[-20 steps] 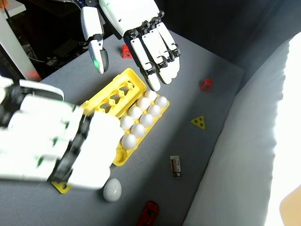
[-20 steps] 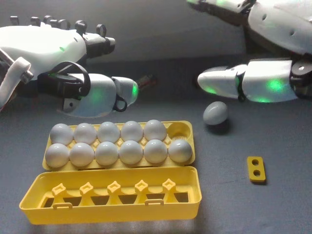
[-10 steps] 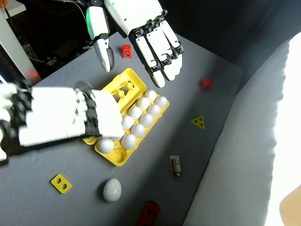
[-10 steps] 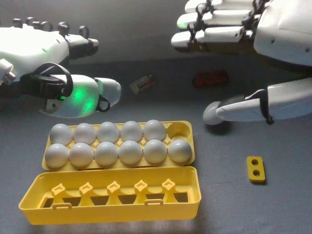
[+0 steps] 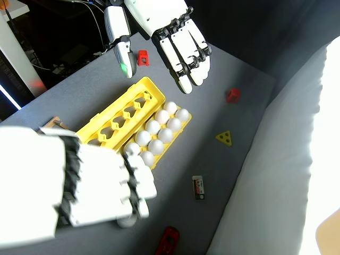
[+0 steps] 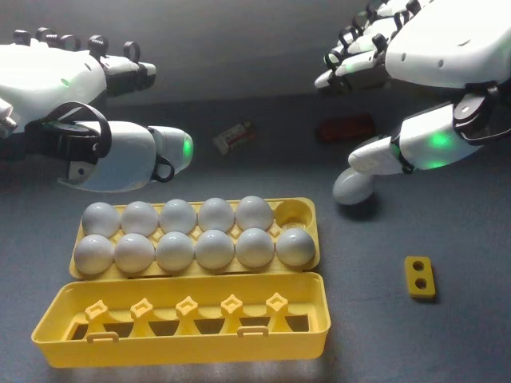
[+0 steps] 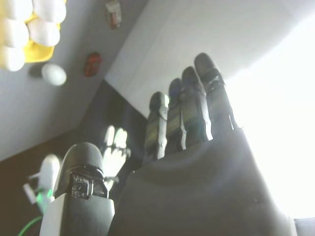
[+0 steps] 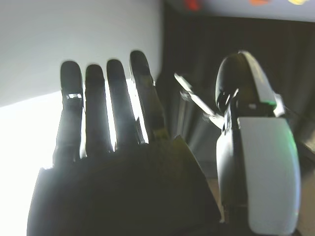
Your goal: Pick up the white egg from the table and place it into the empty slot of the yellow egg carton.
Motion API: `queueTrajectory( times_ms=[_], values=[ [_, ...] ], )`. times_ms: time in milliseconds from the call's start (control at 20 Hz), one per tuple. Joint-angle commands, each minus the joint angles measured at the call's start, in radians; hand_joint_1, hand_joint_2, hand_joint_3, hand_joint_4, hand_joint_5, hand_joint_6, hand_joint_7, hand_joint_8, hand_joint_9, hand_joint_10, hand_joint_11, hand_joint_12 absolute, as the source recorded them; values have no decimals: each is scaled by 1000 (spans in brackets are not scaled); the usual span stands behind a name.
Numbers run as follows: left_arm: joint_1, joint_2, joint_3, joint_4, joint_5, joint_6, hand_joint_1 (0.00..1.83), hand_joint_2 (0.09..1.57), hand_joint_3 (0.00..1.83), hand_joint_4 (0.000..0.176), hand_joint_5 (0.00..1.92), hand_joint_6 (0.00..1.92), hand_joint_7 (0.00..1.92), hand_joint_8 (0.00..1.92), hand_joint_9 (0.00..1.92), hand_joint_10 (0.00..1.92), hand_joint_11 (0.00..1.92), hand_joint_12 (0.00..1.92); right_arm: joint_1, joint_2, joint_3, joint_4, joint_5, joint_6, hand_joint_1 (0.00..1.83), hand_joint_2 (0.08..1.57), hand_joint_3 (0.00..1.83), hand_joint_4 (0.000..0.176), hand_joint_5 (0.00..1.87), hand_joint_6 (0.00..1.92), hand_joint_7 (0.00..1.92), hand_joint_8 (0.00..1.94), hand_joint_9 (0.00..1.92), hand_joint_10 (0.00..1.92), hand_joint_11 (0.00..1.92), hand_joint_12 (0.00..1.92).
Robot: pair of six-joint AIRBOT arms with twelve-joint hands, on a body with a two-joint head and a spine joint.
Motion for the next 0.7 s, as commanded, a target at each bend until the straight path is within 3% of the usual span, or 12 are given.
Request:
queueTrajectory(
  times_ms=[0, 100, 200, 250, 300, 400, 500, 650],
  values=[
    [-8, 5, 1, 80, -20, 3, 0, 1281, 9, 51, 121, 0, 109, 0, 125, 4, 0, 571, 9, 1, -1, -2, 37, -5, 268, 1146, 1, 0, 327, 42, 237, 7, 183, 58, 0, 778],
    [-9, 5, -2, 80, -30, 3, 0, 1281, 8, 51, 121, 0, 108, 0, 125, 4, 0, 571, 20, 10, 3, 28, 104, -4, 268, 1146, 1, 0, 327, 41, 241, 8, 183, 57, 0, 780],
    [-9, 5, -9, 80, -29, 3, 0, 1281, 8, 51, 122, 1, 108, 0, 127, 4, 0, 572, 17, 39, 27, 24, 362, 7, 269, 1146, 1, 0, 327, 41, 238, 6, 182, 57, 0, 782],
    [-9, 5, -11, 80, -26, 3, 0, 1281, 7, 51, 122, 1, 108, 0, 128, 4, 0, 572, 13, 46, 41, -26, 455, 85, 269, 1146, 1, 0, 328, 41, 238, 6, 182, 56, 0, 782],
    [-9, 5, -13, 79, -24, 3, 0, 1281, 7, 51, 123, 1, 108, 0, 128, 4, 0, 572, 20, 43, 65, -168, 504, 299, 269, 1146, 1, 0, 328, 41, 239, 6, 181, 56, 0, 783],
    [-9, 5, -14, 70, -21, 3, 0, 1282, 7, 51, 123, 1, 108, 0, 128, 4, 0, 572, 57, 3, 90, -661, 424, 810, 282, 1142, 0, 0, 329, 40, 239, 6, 183, 56, 0, 786],
    [-10, 5, -13, 70, -21, 3, 0, 1282, 6, 51, 123, 1, 108, 0, 128, 4, 0, 571, 69, -24, 95, -1088, 337, 1155, 334, 1138, 0, 0, 330, 39, 239, 5, 184, 56, 0, 790],
    [-10, 5, -11, 69, -24, 3, 0, 1282, 6, 51, 123, 1, 108, 0, 128, 3, 0, 569, 97, -57, 99, -1650, 345, 1665, 514, 1112, 0, 0, 348, 43, 231, 0, 181, 53, 0, 778]
  ],
)
